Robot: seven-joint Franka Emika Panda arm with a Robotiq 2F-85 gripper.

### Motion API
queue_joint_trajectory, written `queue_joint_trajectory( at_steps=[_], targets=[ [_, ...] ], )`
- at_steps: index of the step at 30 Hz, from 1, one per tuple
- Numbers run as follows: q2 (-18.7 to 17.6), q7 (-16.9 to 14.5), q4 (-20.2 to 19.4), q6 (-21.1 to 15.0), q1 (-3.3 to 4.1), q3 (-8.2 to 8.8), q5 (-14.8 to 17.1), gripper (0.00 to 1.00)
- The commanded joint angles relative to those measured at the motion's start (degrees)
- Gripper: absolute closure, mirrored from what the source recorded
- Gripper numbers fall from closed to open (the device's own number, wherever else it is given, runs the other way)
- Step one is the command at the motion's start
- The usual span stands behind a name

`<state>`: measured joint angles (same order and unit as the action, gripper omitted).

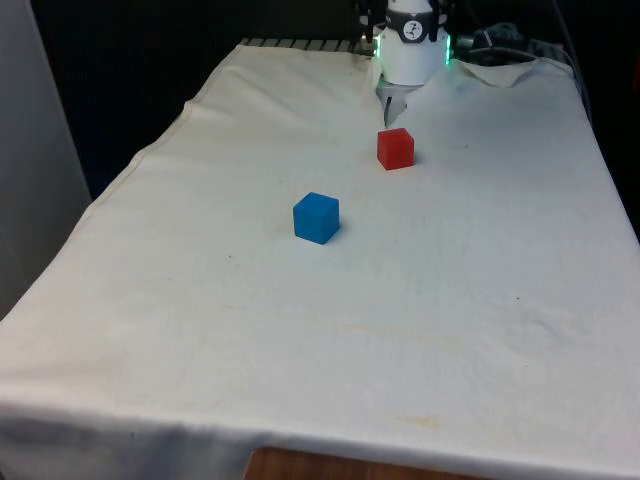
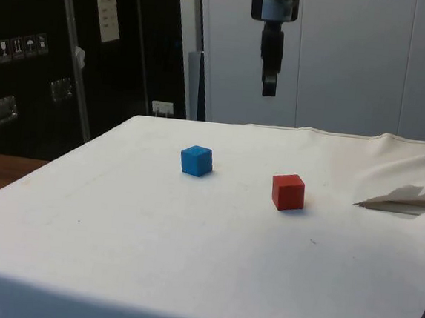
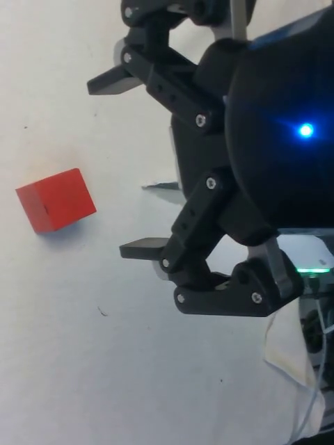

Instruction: Stack the two cubes.

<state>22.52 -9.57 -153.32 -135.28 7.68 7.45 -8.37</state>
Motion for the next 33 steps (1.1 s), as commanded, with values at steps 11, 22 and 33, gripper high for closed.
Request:
queue_joint_trajectory(
  at_steps=[11,22,33],
  targets=[
    [-0.2,-2.0,-4.2,-5.7,-0.29,0.06,-0.3,0.0],
    [-2.1,-3.8,-7.2,-11.2,-0.46,0.06,-0.3,0.0],
    [-6.5,-5.3,-8.7,-17.2,-0.57,0.06,-0.3,0.0]
  ],
)
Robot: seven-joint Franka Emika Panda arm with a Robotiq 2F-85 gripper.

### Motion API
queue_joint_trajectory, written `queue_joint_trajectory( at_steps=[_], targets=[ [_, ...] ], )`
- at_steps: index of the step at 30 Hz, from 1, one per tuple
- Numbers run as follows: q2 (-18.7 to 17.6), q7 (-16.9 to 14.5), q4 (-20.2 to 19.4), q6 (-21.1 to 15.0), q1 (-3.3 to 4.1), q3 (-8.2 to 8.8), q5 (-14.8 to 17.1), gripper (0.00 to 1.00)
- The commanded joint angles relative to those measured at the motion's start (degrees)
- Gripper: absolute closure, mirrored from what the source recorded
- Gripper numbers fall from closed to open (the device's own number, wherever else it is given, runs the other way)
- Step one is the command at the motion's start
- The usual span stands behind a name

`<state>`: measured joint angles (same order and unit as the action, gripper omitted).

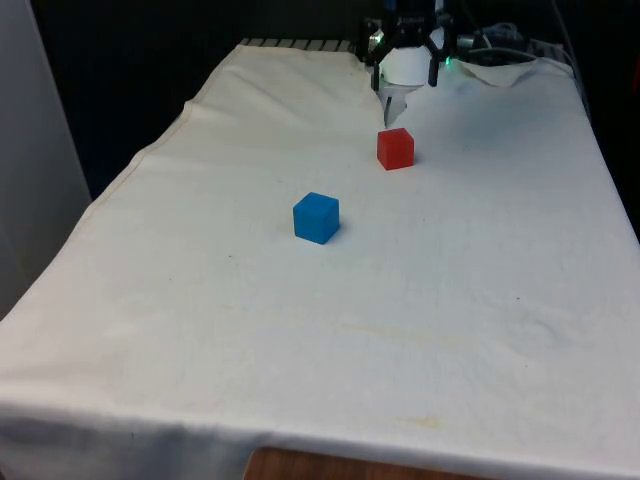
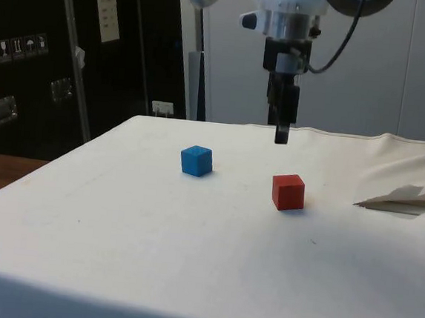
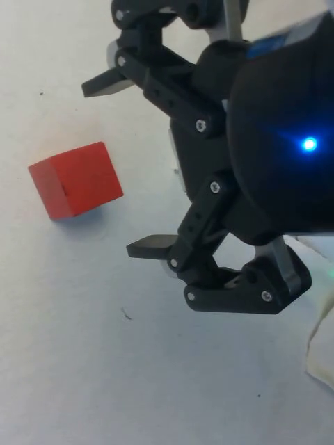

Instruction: Stack the two cubes.

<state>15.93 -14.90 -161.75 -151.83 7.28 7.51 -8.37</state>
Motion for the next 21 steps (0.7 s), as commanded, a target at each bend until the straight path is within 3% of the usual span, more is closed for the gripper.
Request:
queue_joint_trajectory(
  at_steps=[1,10,12,13,19,20,21],
  targets=[
    [-0.3,-0.1,-0.5,-1.3,-0.17,0.0,-0.3,0.0],
    [-2.9,-1.4,-2.2,-5.4,-0.34,-0.06,-0.5,0.0],
    [-2.6,-1.5,-1.9,-4.3,-0.11,0.0,0.0,0.0],
    [-3.4,-1.7,-2.6,-6.3,-0.34,-0.06,-0.5,0.0],
    [-5.4,-2.6,-3.8,-9.9,-0.46,-0.06,-0.6,0.0],
    [-5.2,-2.9,-3.6,-8.8,-0.17,0.0,0.0,0.0],
    [-5.8,-2.8,-4.0,-10.4,-0.46,-0.06,-0.6,0.0]
  ],
)
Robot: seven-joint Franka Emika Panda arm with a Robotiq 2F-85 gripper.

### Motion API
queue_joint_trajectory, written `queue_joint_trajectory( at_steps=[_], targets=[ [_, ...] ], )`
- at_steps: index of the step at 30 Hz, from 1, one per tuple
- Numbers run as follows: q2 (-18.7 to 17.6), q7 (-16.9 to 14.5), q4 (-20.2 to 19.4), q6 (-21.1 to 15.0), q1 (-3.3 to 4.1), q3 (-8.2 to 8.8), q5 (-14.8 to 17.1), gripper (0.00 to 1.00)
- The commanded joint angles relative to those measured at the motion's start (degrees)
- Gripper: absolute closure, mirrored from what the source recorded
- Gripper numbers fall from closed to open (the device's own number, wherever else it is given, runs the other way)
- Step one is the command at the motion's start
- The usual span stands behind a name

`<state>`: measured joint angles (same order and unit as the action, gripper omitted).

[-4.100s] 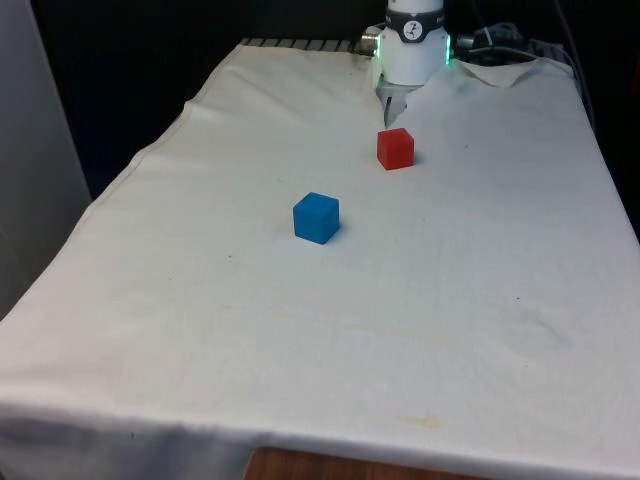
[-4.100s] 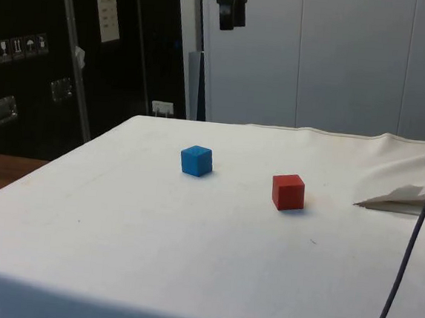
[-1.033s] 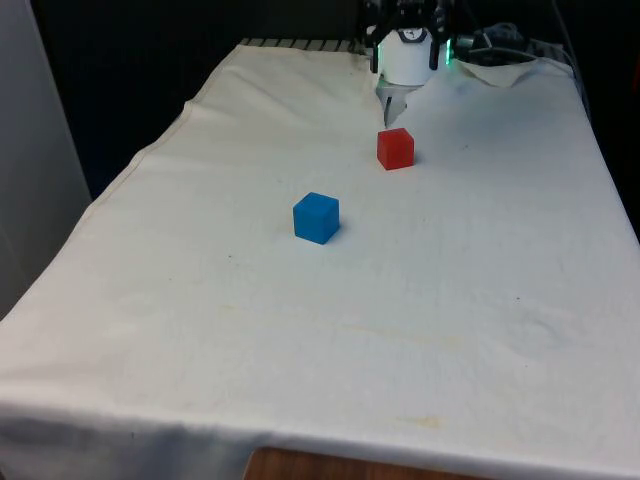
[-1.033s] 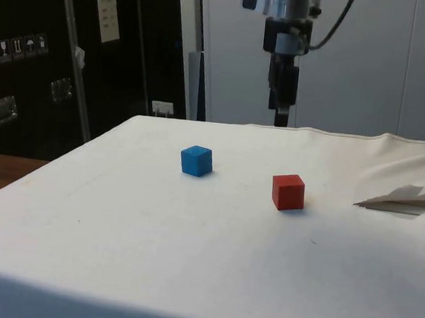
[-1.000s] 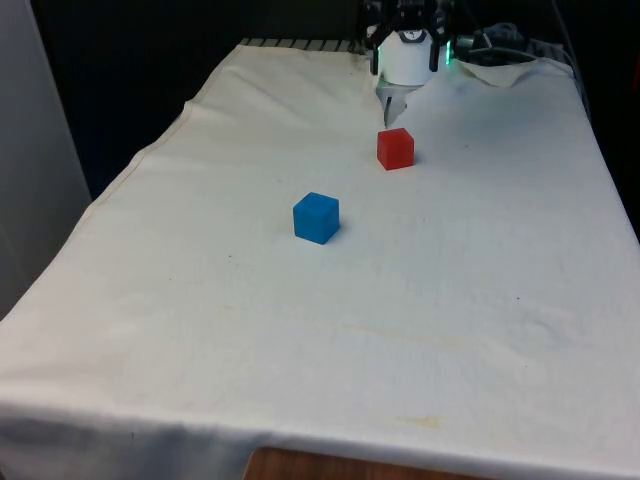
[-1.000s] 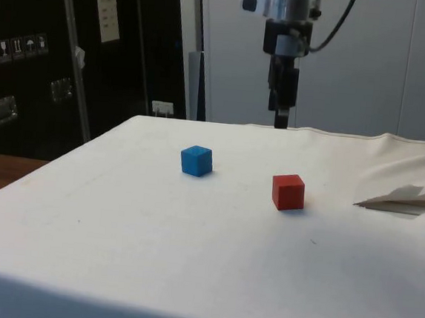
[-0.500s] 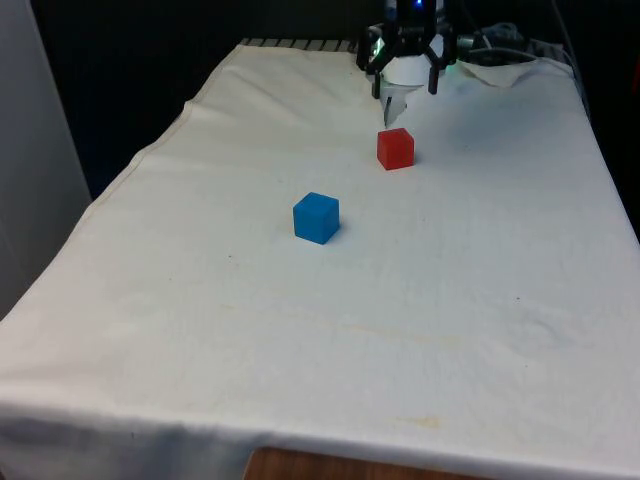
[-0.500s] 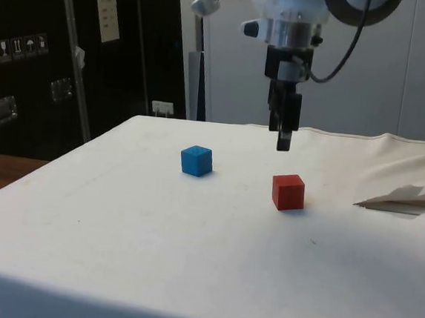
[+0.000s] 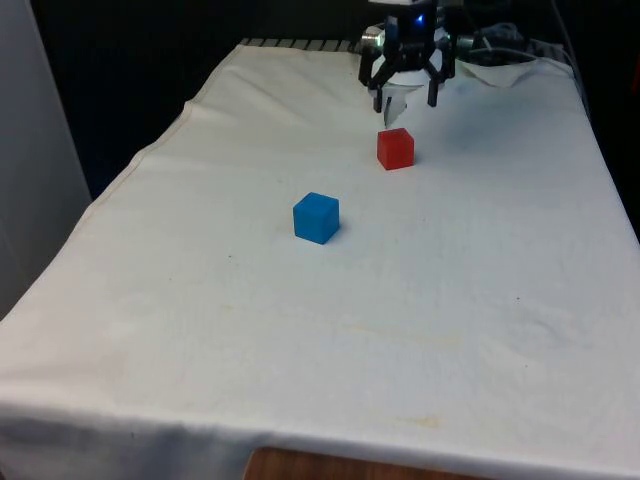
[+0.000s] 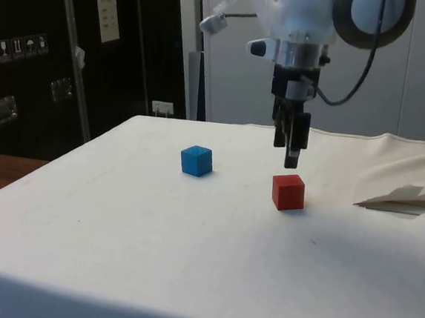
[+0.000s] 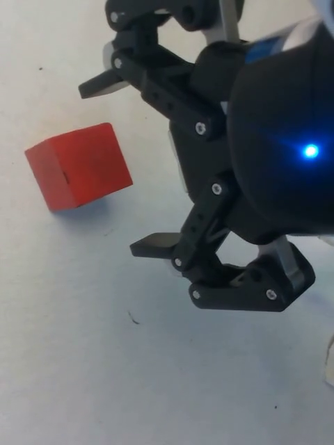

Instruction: Stack the two cubes.

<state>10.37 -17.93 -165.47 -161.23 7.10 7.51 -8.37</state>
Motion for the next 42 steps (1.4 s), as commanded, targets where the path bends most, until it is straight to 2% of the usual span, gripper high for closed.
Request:
queue_joint_trajectory(
  at_steps=[1,7,8,9,12,15,16,19,23,24,25,31,32,34,40,41,42],
  targets=[
    [-0.5,0.1,-0.3,-1.5,-0.34,-0.11,-0.6,0.0],
    [-2.7,-0.8,-1.0,-4.4,-0.4,-0.11,-0.7,0.0],
    [-2.5,-1.0,-0.9,-3.4,-0.06,0.0,0.0,0.0],
    [-2.9,-0.9,-1.0,-4.7,-0.34,-0.06,-0.7,0.0],
    [-4.3,-1.5,-1.1,-6.0,-0.29,0.0,-0.5,0.0],
    [-5.3,-2.1,-1.1,-6.7,-0.34,0.06,-0.5,0.0],
    [-5.1,-2.2,-1.1,-6.0,-0.11,0.0,0.0,0.0],
    [-6.6,-2.8,-1.0,-7.8,-0.57,0.11,-0.6,0.0],
    [-8.0,-3.5,-0.9,-8.9,-0.74,0.23,-0.7,0.0],
    [-7.4,-3.6,-1.0,-7.9,-0.4,0.11,0.0,0.0],
    [-8.3,-3.7,-0.9,-9.2,-0.74,0.29,-0.7,0.0],
    [-10.4,-4.6,-0.9,-11.2,-0.74,0.4,-0.6,0.0],
    [-10.0,-4.8,-1.0,-10.3,-0.52,0.23,0.0,0.0],
    [-11.3,-5.0,-0.7,-12.0,-0.74,0.46,-0.7,0.0],
    [-12.7,-5.8,-0.6,-13.2,-0.86,0.74,-0.9,0.0],
    [-12.2,-6.0,-0.7,-12.3,-0.63,0.34,0.0,0.0],
    [-12.8,-6.0,-0.5,-13.3,-0.8,0.8,-0.9,0.0]
  ],
)
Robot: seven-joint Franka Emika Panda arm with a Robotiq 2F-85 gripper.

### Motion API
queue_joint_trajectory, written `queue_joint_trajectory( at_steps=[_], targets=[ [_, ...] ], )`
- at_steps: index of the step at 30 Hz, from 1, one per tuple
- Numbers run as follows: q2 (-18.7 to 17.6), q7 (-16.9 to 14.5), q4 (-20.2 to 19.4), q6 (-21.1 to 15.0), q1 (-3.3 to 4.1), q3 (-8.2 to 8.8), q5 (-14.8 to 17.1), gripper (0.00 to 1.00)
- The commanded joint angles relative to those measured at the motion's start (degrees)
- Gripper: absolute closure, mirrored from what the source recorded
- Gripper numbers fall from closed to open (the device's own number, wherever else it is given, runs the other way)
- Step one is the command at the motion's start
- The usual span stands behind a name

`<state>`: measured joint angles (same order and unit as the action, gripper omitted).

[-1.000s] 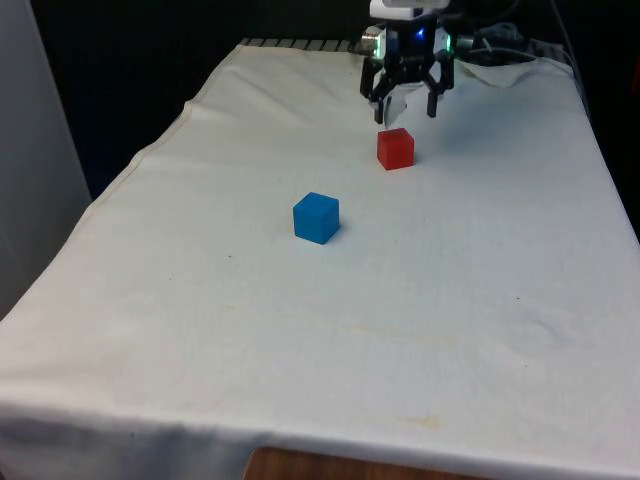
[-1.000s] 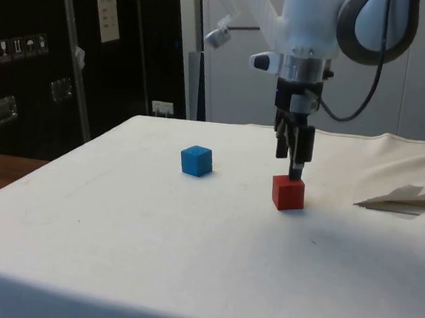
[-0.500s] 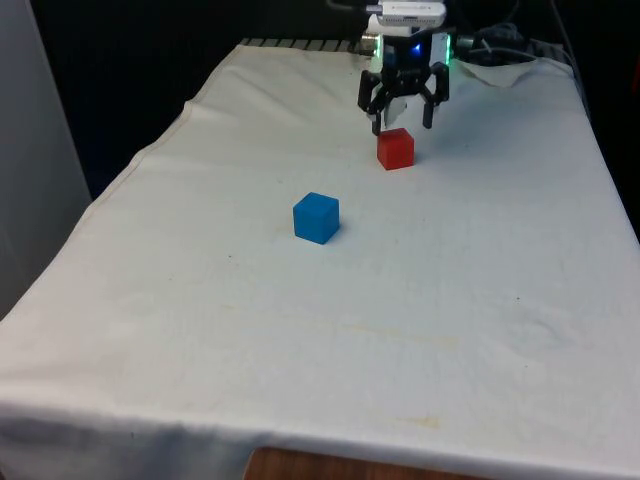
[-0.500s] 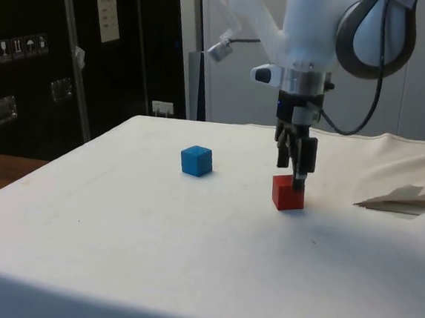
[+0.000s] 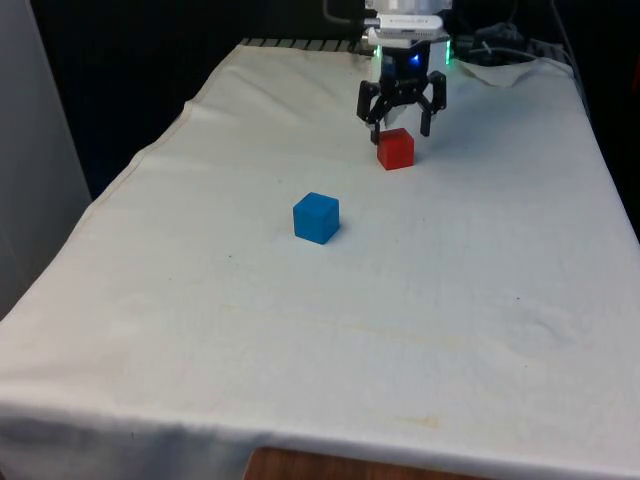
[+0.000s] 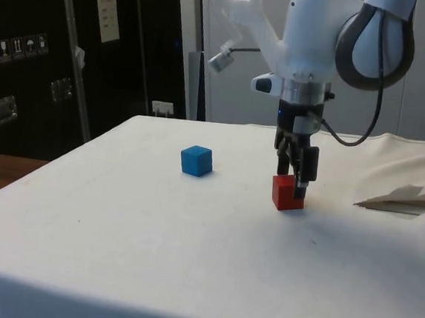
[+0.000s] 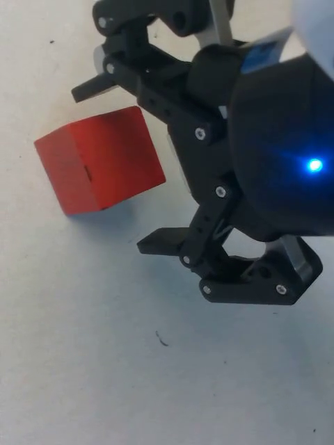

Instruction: Stack the two cubes.

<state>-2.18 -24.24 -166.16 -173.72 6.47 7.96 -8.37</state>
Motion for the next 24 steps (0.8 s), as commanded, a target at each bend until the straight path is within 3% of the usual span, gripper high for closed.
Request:
queue_joint_trajectory(
  at_steps=[1,15,19,21,24],
  targets=[
    [-0.7,0.0,0.2,-1.1,-0.17,0.4,-0.9,0.0],
    [-3.2,-2.0,0.4,-2.3,-0.23,0.4,0.0,0.0],
    [-4.8,-2.4,0.8,-4.1,-0.17,1.03,-0.6,0.0],
    [-5.0,-2.5,0.9,-4.4,-0.11,1.09,-0.6,0.09],
    [-4.9,-2.6,0.7,-3.7,-0.29,0.52,0.0,0.42]
  ],
)
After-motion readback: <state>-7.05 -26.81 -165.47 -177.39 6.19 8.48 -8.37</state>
